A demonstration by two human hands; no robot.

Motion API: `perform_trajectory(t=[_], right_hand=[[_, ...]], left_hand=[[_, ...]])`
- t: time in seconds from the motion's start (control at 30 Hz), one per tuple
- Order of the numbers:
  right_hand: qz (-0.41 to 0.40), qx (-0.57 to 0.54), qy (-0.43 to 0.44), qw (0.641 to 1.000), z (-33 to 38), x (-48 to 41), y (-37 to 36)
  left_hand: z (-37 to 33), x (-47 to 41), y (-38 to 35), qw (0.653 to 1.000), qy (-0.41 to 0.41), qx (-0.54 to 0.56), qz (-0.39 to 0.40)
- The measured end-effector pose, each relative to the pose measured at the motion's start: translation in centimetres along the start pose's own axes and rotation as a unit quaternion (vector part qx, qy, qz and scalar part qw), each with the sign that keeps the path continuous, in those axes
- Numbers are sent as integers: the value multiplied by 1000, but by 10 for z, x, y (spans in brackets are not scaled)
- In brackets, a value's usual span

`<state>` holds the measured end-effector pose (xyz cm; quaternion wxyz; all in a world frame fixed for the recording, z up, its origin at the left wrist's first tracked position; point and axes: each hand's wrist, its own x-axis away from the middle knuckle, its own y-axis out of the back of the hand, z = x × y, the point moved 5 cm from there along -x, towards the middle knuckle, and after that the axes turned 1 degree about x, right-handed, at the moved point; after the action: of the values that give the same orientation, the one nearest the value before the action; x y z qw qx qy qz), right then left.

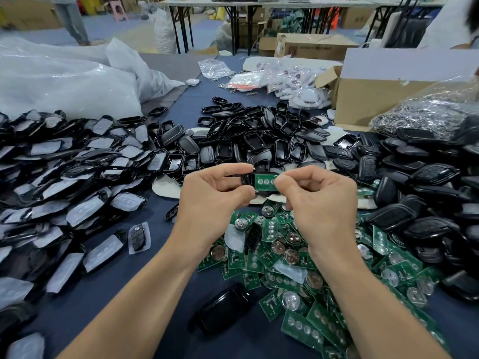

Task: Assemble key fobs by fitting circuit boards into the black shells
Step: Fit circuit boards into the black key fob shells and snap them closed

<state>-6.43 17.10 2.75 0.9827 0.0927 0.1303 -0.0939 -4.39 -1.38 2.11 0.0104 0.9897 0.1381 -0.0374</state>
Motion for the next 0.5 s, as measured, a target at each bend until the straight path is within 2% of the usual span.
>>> perform_trajectory(t=[0.23,0.5], right_hand=[[11,15,2,1000,0,0,-1],[-19,75,27,997,7,5,-1]], left_hand=[[-3,1,-3,1000,-4,13,27],[-4,4,-7,999,-1,19,42]])
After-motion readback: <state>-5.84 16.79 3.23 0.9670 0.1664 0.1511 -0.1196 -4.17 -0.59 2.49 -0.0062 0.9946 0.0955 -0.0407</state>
